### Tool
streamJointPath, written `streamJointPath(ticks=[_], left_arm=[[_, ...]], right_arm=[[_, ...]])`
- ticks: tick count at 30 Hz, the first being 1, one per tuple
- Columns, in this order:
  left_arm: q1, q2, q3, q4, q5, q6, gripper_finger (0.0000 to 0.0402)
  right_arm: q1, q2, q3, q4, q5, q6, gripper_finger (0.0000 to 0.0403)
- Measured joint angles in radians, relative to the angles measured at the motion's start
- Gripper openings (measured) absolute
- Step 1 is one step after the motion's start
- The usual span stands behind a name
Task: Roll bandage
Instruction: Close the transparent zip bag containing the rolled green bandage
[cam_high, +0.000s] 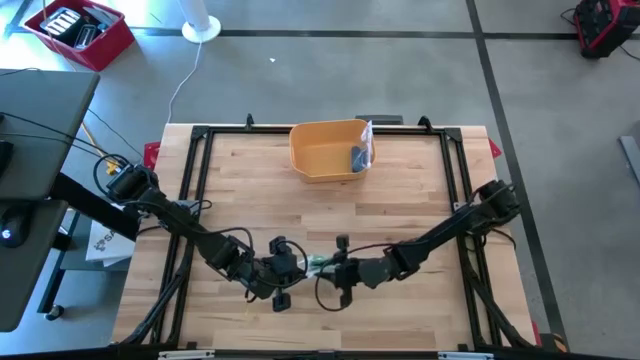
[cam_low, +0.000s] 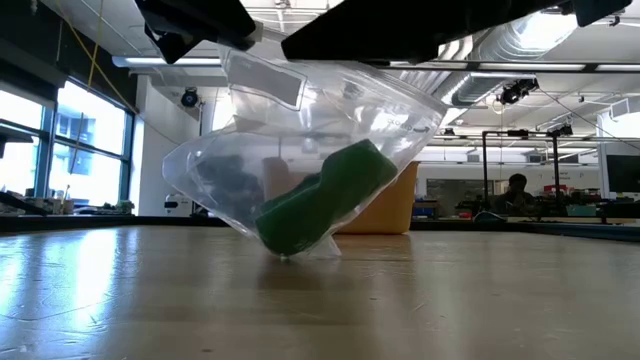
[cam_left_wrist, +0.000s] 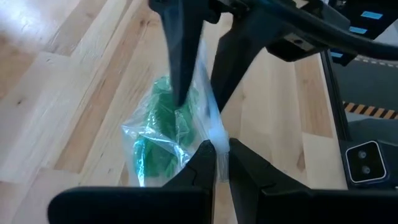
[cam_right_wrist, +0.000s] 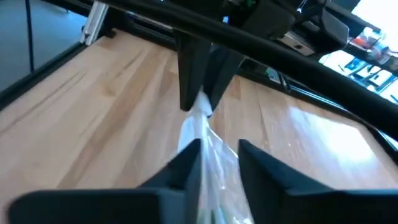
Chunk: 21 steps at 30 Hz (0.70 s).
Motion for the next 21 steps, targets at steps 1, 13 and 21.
streamJointPath(ticks=[1,13,21], left_arm=[[0.000,0.000,0.000,0.000,0.000,0.000,0.0019],[-0.099,-0.009,0.000,-0.007,-0.156,0.118,0.0077],[-0.170,0.056,0.000,0.050,-0.427,0.192,0.0113]], right_arm=[[0.000,0.003,0.000,0.001,-0.006,0.013,0.0075],[-0.002,0.003,0.000,-0.005,-0.047,0.112,0.0002],[-0.007,0.003,0.000,0.021,-0.047,0.101,0.0001]])
